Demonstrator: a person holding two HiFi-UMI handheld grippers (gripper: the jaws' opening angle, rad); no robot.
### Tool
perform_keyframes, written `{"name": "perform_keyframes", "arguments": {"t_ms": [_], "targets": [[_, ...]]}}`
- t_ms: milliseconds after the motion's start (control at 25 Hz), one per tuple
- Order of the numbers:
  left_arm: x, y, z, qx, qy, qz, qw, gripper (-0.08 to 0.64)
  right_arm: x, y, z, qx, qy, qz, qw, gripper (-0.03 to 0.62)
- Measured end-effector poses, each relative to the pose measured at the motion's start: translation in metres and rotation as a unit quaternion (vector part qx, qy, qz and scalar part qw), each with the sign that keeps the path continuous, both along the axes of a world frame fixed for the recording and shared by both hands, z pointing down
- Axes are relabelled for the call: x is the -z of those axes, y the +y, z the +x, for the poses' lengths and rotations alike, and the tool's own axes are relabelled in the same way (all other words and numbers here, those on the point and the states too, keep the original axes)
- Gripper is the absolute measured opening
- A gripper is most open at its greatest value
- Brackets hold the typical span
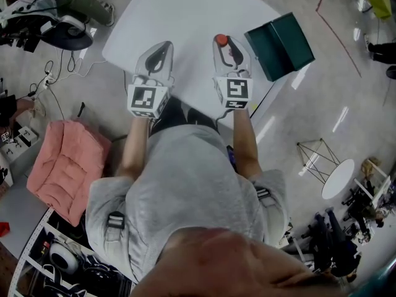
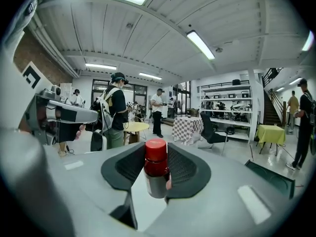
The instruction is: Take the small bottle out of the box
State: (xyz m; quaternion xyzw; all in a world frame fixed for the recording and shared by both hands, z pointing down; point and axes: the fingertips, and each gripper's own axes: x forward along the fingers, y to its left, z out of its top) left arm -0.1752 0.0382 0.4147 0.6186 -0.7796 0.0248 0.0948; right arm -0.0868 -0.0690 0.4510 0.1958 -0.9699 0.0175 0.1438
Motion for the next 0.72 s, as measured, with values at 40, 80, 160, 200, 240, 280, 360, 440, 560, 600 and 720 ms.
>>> {"name": "perform_keyframes", "arguments": {"t_ms": [40,80,160,200,240,280,360,440,560,600,720], "targets": [[-0.001,0.0,-0.005,0.001,0.001,-0.001,1.0,0.012,-0.001,0.001,-0.006,0.002,-0.001,-0.001,1.0,0.14],[-0.001,0.0,-0.009,0.002,0.002,-0.002,1.0,0.012,-0.001,0.001,-0.011,0.004,-0.001,-0.001,1.0,0.14],[-0.002,-0.001,-0.018,0.002,0.004,-0.003,1.0,0.012,-0.001,0.002,-0.022,0.006,0.0,-0.002,1.0,0.14],[-0.003,-0.002,-0.023,0.002,0.005,-0.004,1.0,0.011,-0.002,0.002,-0.027,0.007,0.0,-0.002,1.0,0.14],[-0.004,-0.003,-0.028,0.001,0.006,-0.006,1.0,0.012,-0.004,0.002,-0.033,0.009,0.001,-0.002,1.0,0.14],[-0.006,-0.005,-0.033,0.001,0.007,-0.007,1.0,0.012,-0.005,0.001,-0.039,0.01,0.002,-0.003,1.0,0.14],[-0.009,-0.01,-0.042,-0.001,0.009,-0.009,0.9999,0.011,-0.009,-0.002,-0.049,0.01,0.004,-0.006,1.0,0.14],[-0.013,-0.016,-0.051,-0.003,0.012,-0.012,0.9999,0.011,-0.014,-0.006,-0.057,0.01,0.006,-0.009,1.0,0.14],[-0.019,-0.026,-0.064,-0.007,0.017,-0.014,0.9997,0.012,-0.022,-0.015,-0.069,0.008,0.01,-0.013,1.0,0.14],[-0.021,-0.03,-0.068,-0.008,0.018,-0.016,0.9997,0.011,-0.024,-0.017,-0.073,0.008,0.01,-0.014,1.0,0.14],[-0.028,-0.039,-0.081,-0.012,0.024,-0.02,0.9994,0.012,-0.03,-0.023,-0.086,0.007,0.015,-0.017,1.0,0.14]]}}
